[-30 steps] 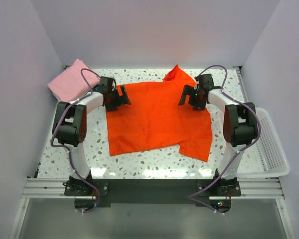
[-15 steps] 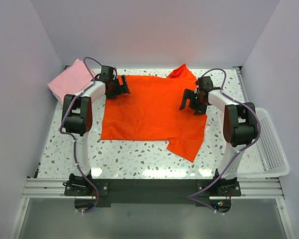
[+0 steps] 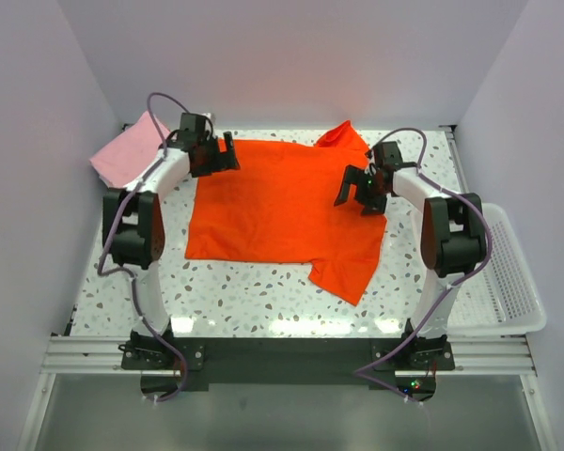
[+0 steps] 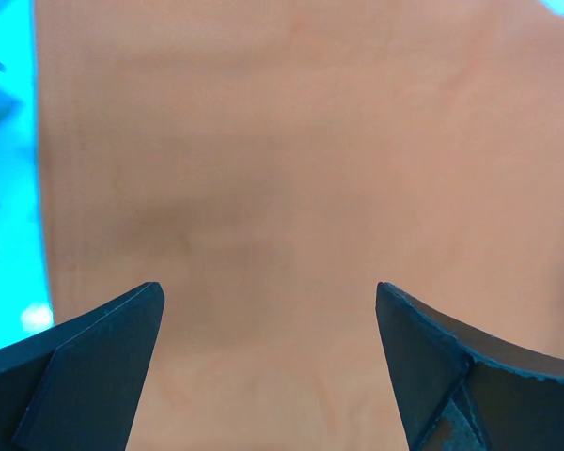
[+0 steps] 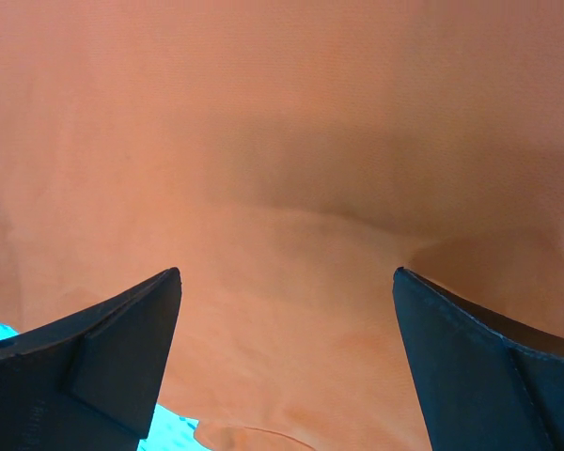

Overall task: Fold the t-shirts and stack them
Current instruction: Flatten the tshirt out

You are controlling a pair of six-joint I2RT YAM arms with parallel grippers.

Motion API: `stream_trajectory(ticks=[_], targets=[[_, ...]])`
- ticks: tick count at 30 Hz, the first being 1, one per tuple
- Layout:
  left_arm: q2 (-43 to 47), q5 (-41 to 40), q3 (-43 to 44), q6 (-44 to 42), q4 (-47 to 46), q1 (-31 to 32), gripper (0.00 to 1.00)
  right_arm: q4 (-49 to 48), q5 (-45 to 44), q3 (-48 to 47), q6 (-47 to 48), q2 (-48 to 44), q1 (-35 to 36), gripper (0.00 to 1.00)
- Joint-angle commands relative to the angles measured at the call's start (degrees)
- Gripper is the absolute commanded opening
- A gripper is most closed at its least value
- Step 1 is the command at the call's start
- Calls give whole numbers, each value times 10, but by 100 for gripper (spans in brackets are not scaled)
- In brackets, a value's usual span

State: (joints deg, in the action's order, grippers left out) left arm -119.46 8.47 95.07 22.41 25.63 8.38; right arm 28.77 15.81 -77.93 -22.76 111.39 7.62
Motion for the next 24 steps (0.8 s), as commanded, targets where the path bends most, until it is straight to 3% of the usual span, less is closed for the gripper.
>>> stream_trajectory(ticks=[1, 3, 8, 12, 16, 20, 24], targets=[[149, -21, -35, -17, 14, 2, 100, 8, 34, -36, 18, -18, 8, 97], [189, -56, -70, -10, 35, 2, 100, 8, 39, -32, 19, -33, 10, 97], [350, -138, -269, 41, 64, 1, 100, 12, 37, 8, 14, -91, 14, 97], [448, -153, -416, 102, 65, 0, 98, 24, 39, 31, 24, -116, 16, 97], [531, -164, -500, 154, 70, 0, 92, 44, 35, 33, 32, -134, 17, 97], [554, -171, -552, 180, 53, -1, 76, 44, 40, 29, 31, -142, 16, 97], [501, -173, -556, 178, 35, -2, 67, 44, 46, 20, 26, -143, 16, 97]])
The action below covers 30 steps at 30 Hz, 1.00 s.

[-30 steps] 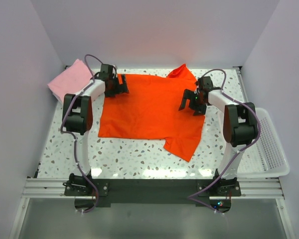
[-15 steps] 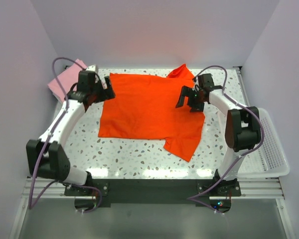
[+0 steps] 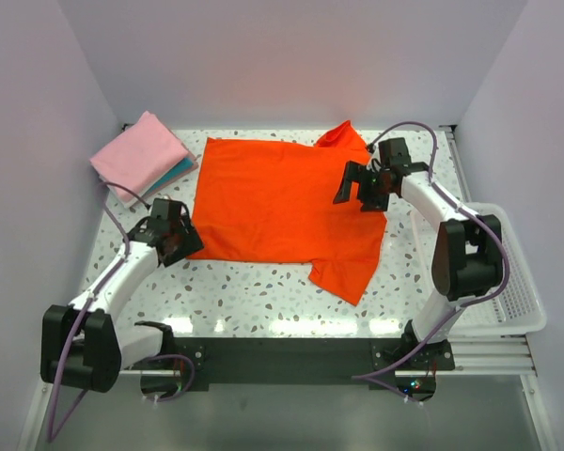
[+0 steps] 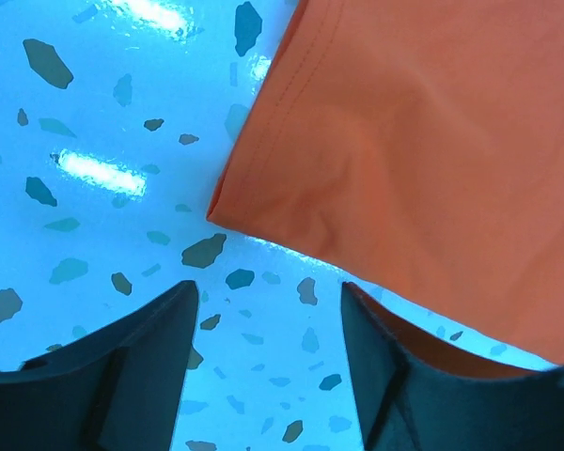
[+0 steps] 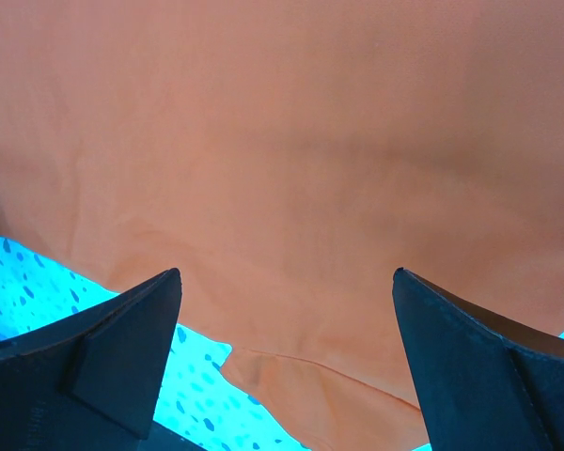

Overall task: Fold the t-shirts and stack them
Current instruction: Flatten the tshirt out

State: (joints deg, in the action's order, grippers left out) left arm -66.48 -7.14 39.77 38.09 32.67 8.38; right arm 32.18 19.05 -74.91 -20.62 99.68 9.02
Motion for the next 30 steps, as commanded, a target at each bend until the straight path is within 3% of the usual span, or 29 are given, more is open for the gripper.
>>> stream_trajectory(ticks=[1, 20, 30], targets=[[-37, -23, -4, 23, -40, -3, 61, 10, 13, -11, 5, -27, 2, 97], [-92, -47, -10, 30, -84, -24, 41, 14, 9, 18, 7, -55, 2, 97], [-122, -43, -20, 34, -102, -25, 36, 25, 13, 6, 15, -48, 2, 97]])
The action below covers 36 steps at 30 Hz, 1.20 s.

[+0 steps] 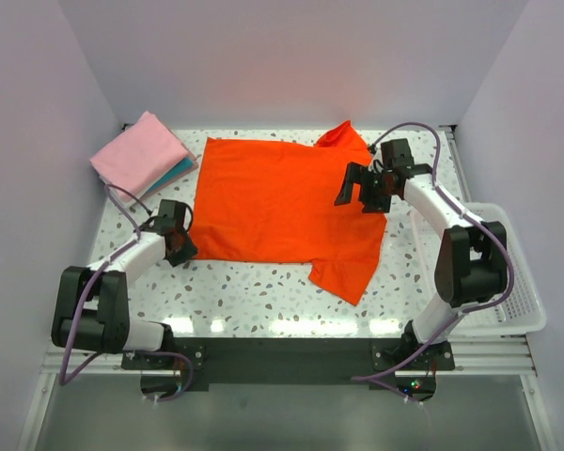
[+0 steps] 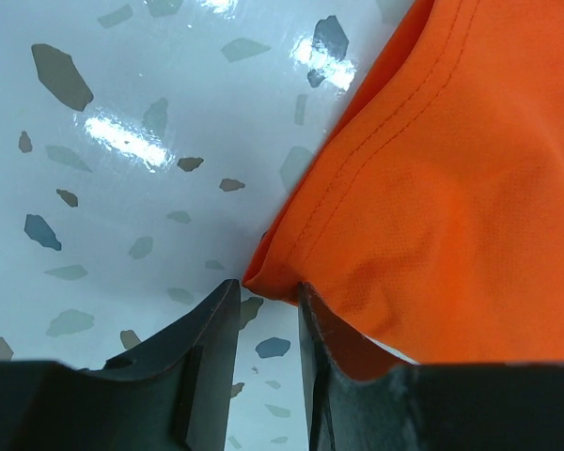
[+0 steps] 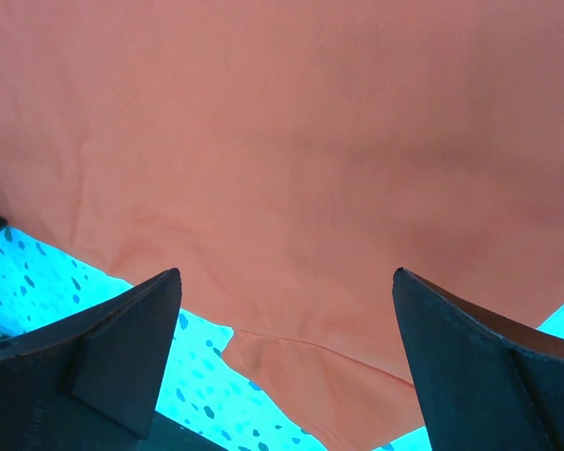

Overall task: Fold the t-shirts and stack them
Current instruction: Flatten the tshirt out

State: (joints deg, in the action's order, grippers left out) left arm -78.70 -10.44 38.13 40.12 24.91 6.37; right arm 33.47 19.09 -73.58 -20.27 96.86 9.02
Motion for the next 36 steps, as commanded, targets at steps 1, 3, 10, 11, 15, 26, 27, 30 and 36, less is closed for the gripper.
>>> stream_trajectory(ticks=[1, 3, 10, 11, 15, 26, 27, 30, 36], targets=[[-1, -13, -4, 14, -24, -5, 35, 12, 13, -7, 11, -19, 2, 97], [-2, -13, -7, 11, -28, -6, 34, 13, 13, -6, 11, -20, 2, 97], [-31, 0, -12, 5, -49, -6, 19, 18, 14, 12, 4, -36, 2, 97], [-34, 2, -14, 5, -54, -6, 18, 20, 14, 17, 4, -40, 4, 97], [-30, 13, -23, -1, -69, -6, 10, 38, -4, 53, 13, -75, 12, 97], [-4, 57, -27, -45, -61, -6, 0, 70, -85, 216, -59, -219, 65, 94], [-3, 62, -28, -48, -62, -6, 0, 75, -92, 232, -64, -228, 69, 94], [6, 76, -34, -56, -60, -6, 0, 94, -107, 254, -82, -256, 82, 91], [35, 82, -36, -72, -36, -7, 0, 123, -120, 305, -129, -269, 115, 85]])
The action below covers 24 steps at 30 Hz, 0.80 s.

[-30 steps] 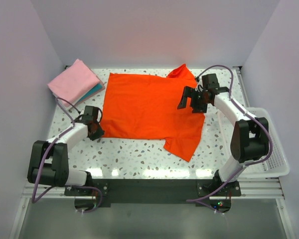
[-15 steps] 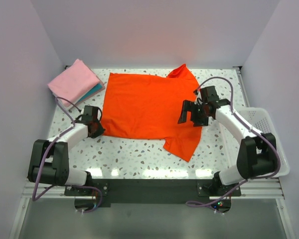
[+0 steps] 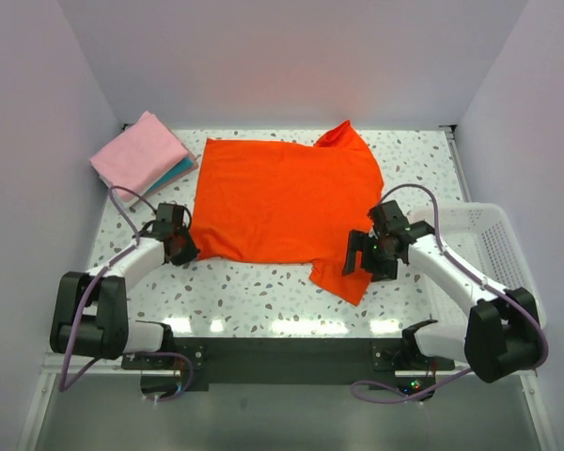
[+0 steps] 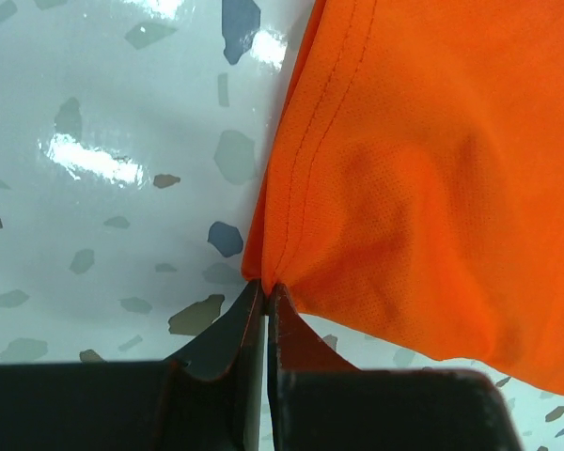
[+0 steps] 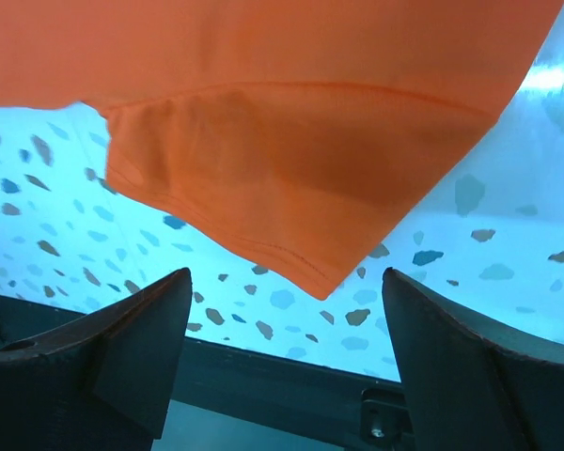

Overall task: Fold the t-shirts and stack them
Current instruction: Flatten the tshirt out, then fold the tshirt

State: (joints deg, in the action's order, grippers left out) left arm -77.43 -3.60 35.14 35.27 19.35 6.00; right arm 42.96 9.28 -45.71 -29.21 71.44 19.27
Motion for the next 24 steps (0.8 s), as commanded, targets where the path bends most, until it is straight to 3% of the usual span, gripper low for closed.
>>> stream_trajectory(ticks=[1, 12, 21, 24], targets=[[25, 12, -7, -27, 21, -5, 0, 32, -20, 34, -45, -18, 20, 84], [53, 25, 0, -70, 48, -24, 0, 30, -66, 87, -150, -41, 91, 66], [49, 33, 6, -92, 49, -42, 0, -13, -87, 107, -177, 1, 96, 57], [45, 46, 9, -94, 50, -46, 0, -24, -87, 106, -181, 16, 96, 50]])
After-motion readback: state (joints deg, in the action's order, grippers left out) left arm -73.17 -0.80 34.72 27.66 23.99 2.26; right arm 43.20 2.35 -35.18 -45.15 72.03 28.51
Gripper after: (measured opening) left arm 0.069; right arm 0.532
